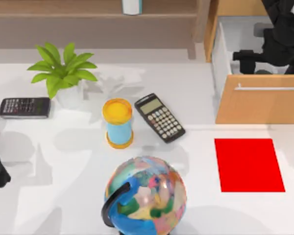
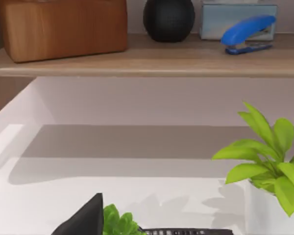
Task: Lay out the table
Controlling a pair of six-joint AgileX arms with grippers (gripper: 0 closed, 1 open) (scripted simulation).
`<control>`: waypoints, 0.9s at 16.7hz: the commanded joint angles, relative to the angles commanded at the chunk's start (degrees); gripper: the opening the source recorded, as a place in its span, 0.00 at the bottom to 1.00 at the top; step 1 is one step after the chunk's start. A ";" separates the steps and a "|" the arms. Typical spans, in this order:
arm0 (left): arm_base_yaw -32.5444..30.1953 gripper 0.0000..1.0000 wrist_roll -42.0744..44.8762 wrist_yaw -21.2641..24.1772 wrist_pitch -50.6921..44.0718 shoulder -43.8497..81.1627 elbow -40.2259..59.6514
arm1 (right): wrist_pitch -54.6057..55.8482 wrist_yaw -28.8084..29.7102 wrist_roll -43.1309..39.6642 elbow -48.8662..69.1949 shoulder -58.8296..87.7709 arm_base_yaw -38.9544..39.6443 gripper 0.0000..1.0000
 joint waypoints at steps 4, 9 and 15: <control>0.00 1.00 0.00 0.00 0.00 0.00 0.00 | 0.00 0.00 0.00 0.00 0.00 0.00 0.25; 0.00 1.00 0.00 0.00 0.00 0.00 0.00 | 0.00 0.00 0.00 0.00 0.00 0.00 0.00; 0.00 1.00 0.00 0.00 0.00 0.00 0.00 | 0.00 0.00 0.00 0.00 0.00 0.00 0.00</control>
